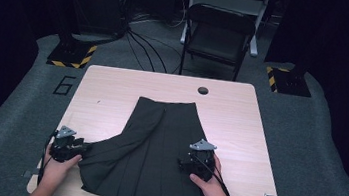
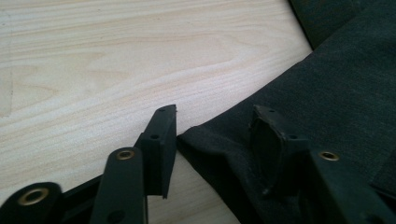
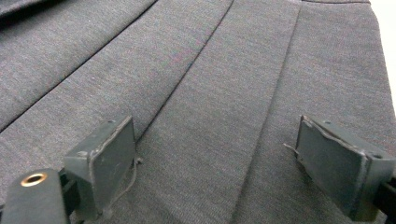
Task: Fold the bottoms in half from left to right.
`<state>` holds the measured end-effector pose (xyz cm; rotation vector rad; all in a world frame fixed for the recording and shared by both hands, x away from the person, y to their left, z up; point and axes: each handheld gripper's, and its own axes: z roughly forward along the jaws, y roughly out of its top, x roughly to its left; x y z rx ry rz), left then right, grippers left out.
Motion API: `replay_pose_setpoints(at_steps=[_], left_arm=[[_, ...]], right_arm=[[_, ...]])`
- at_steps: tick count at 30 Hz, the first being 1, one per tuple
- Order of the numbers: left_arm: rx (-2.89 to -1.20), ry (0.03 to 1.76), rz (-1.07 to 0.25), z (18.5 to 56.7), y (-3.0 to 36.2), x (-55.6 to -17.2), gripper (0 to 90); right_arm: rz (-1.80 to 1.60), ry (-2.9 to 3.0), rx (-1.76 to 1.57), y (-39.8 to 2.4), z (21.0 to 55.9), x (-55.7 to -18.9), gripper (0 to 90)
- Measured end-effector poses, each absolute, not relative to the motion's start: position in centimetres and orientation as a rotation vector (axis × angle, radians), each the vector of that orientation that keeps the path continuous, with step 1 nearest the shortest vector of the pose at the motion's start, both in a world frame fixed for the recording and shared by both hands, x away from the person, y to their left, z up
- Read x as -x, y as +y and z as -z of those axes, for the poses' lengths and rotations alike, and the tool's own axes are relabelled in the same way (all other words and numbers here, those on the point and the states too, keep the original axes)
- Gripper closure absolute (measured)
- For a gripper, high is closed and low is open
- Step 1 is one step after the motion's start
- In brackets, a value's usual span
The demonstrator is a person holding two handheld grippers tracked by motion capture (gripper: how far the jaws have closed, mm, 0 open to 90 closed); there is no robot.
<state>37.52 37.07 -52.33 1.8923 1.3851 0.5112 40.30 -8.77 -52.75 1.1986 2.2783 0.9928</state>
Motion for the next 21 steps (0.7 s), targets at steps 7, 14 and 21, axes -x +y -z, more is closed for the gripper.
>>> replay_pose_setpoints(at_steps=[7,14,21], left_arm=[[-1.924,1.353,-0.572,52.5,36.4,-37.2,64.6],[-1.927,1.363,-0.559,52.2,36.2,-37.2,75.0],[-1.940,1.285,-0.461,50.5,34.9,-36.8,88.0]], right_arm=[[-0.993,2.278,-1.198,-8.8,52.8,-40.3,11.6],[-0.993,2.278,-1.198,-8.8,52.8,-40.3,11.6],[-0.993,2.279,-1.199,-8.8,52.8,-40.3,11.6]])
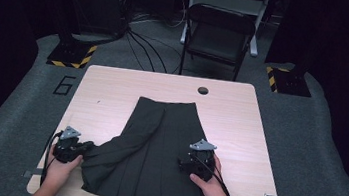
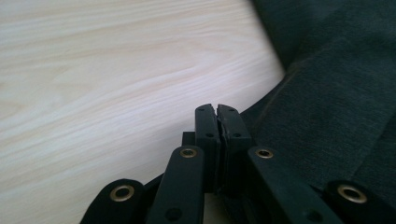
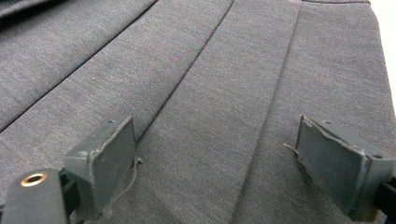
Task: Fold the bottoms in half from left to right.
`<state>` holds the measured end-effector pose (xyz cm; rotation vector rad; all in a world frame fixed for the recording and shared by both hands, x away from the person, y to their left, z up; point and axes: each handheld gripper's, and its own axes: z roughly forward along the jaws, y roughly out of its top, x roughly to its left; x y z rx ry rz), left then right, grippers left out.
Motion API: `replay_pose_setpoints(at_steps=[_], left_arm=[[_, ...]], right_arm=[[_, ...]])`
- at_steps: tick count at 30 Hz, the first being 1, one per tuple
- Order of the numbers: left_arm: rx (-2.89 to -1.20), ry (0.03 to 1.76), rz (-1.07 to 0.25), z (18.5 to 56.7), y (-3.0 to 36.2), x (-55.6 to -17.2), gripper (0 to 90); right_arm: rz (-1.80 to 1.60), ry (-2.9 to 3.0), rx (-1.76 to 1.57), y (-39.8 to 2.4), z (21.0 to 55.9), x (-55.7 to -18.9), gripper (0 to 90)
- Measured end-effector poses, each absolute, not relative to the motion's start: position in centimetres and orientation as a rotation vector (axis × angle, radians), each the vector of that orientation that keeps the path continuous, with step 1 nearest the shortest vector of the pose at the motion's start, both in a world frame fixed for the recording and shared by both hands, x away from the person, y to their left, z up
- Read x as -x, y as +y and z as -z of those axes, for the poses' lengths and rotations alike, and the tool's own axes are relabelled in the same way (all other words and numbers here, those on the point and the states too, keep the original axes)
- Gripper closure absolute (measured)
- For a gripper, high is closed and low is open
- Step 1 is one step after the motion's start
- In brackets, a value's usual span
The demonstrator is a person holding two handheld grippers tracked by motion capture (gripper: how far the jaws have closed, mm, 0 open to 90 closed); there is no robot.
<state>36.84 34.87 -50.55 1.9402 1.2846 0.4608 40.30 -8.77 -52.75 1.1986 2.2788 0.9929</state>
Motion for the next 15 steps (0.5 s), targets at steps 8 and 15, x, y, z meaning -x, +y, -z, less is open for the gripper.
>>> replay_pose_setpoints(at_steps=[8,15], left_arm=[[-1.885,1.210,-0.415,47.8,32.7,-36.2,88.2],[-1.860,1.074,-0.371,44.6,30.0,-34.3,88.2]], right_arm=[[-0.993,2.279,-1.199,-8.8,52.8,-40.3,11.6],[-0.993,2.279,-1.199,-8.8,52.8,-40.3,11.6]])
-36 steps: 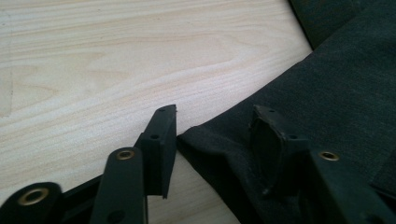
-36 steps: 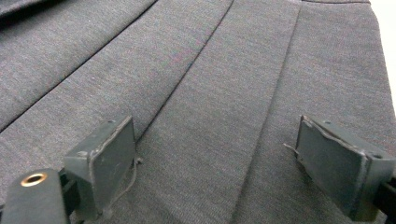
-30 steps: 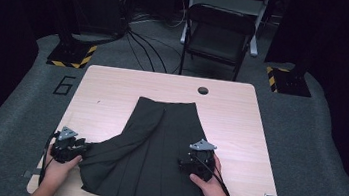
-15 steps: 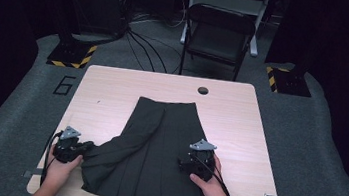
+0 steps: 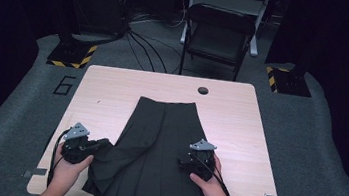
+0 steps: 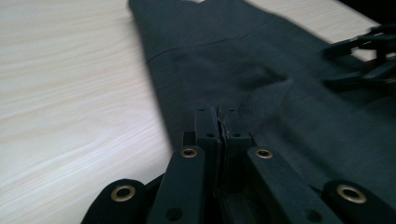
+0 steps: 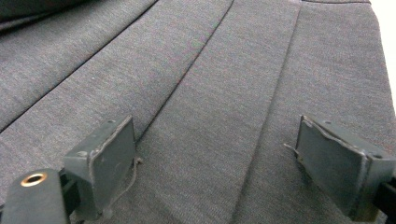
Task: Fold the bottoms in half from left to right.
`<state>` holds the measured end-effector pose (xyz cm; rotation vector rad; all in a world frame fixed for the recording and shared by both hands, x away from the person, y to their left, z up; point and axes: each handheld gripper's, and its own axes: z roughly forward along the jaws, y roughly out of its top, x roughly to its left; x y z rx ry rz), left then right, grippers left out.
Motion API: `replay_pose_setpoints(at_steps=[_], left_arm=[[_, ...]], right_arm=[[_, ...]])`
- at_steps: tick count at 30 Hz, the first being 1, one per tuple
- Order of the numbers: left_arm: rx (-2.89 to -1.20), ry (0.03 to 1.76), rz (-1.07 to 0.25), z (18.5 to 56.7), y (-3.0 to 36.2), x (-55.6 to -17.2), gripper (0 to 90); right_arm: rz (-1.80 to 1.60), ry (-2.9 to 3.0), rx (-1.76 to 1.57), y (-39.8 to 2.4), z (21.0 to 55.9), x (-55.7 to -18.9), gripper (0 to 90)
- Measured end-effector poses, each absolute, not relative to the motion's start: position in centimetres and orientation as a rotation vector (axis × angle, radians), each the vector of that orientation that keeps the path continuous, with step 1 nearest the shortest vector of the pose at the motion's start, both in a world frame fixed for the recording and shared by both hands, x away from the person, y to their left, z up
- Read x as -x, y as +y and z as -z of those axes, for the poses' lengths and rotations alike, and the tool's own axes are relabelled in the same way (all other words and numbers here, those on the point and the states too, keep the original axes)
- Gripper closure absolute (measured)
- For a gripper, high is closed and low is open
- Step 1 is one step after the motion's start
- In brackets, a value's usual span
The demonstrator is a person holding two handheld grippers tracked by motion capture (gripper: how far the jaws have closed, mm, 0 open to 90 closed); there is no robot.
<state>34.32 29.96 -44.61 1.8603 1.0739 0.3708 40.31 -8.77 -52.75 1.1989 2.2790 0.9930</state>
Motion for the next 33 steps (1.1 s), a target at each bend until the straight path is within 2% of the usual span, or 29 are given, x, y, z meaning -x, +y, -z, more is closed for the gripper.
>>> replay_pose_setpoints(at_steps=[14,25,28,33], left_arm=[[-1.898,0.911,-0.260,42.8,24.3,-30.6,88.1],[-1.994,0.780,-0.190,43.8,20.6,-28.2,85.7],[-1.999,0.775,-0.172,44.1,20.7,-27.8,78.8],[-1.957,0.791,-0.133,44.0,21.4,-27.6,61.9]], right_arm=[[-0.993,2.279,-1.199,-8.8,52.8,-40.3,11.6],[-0.993,2.278,-1.199,-8.8,52.8,-40.3,11.6],[-0.993,2.278,-1.199,-8.8,52.8,-40.3,11.6],[-0.993,2.278,-1.199,-8.8,52.8,-40.3,11.6]])
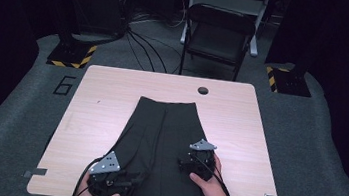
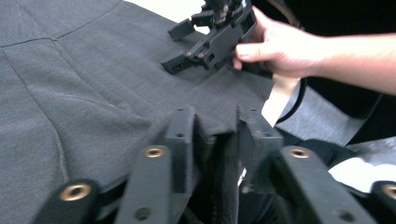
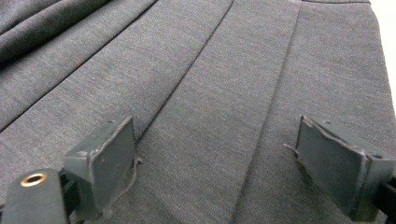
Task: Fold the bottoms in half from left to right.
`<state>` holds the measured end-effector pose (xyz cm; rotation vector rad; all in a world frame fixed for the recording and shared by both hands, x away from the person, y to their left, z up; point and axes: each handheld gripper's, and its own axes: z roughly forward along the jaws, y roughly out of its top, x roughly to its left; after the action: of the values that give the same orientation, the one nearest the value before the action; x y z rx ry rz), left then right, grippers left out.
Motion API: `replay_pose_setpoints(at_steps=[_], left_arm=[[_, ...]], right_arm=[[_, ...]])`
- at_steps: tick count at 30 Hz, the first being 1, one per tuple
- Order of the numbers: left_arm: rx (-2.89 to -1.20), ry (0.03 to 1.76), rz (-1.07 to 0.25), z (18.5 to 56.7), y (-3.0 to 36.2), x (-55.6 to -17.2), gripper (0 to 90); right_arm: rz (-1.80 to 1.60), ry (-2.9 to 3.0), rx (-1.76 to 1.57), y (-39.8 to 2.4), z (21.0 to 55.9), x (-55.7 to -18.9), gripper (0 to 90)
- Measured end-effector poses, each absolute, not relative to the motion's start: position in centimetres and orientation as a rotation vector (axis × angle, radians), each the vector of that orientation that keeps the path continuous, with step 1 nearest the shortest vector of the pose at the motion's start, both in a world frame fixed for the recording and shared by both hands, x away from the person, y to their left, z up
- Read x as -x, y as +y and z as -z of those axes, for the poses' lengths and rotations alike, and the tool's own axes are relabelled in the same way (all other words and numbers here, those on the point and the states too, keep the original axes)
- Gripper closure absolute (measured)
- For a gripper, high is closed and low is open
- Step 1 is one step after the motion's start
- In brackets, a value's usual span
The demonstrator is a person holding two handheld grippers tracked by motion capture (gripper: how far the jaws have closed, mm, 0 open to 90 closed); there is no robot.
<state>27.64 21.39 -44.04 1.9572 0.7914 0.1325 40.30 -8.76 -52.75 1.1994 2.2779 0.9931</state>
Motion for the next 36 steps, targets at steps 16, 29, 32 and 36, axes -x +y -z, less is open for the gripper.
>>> replay_pose_setpoints(at_steps=[16,29,32,36], left_arm=[[-1.929,0.851,-0.182,44.0,23.2,-29.4,47.2],[-1.967,0.900,-0.190,46.0,21.5,-31.7,44.5],[-1.975,0.908,-0.187,46.2,21.1,-32.0,44.2],[-1.979,0.914,-0.177,46.8,20.9,-32.1,44.1]], right_arm=[[-0.993,2.279,-1.193,-8.8,52.8,-40.3,11.7],[-0.978,2.283,-1.201,-8.7,52.7,-40.3,12.7],[-0.962,2.295,-1.223,-8.5,52.4,-40.4,14.6],[-0.923,2.338,-1.210,-8.2,51.6,-40.7,26.0]])
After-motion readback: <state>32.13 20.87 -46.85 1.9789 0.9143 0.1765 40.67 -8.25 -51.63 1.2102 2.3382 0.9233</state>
